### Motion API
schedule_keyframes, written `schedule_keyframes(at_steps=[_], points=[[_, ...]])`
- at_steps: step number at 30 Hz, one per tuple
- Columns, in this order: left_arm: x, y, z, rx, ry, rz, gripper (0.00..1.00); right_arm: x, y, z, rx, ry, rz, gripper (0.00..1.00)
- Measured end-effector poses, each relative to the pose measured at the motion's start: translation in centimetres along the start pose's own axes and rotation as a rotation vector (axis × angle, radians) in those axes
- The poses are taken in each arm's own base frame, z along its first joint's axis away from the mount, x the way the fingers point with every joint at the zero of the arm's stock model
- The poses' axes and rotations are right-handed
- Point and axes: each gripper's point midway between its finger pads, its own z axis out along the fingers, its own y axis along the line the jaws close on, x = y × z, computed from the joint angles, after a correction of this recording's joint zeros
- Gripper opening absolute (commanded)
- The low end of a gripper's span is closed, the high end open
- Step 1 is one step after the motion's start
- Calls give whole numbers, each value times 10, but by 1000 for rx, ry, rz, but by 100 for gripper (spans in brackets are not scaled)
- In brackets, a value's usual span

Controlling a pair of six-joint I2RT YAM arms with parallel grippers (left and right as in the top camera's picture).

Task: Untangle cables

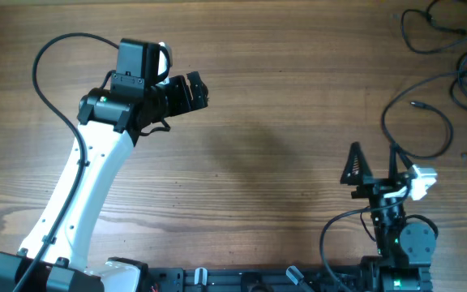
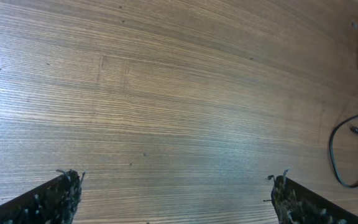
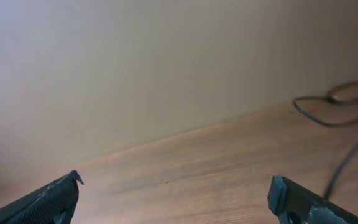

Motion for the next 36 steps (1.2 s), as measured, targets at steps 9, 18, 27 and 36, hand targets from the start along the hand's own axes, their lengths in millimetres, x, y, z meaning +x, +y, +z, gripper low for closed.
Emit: schedule_keyframes(at_steps=[9,18,27,36], points=[[0,0,0,0,0,0,100,33,31,-6,-211,132,-193,100],[0,0,0,0,0,0,100,34,35,-7,-236,137,-195,99],[4,8,-1,-20,22,-17,100,34,35,-7,-237,137,-198,100],[25,20,-6,-64,102,-40,100,34,35,-7,-237,137,-198,100]])
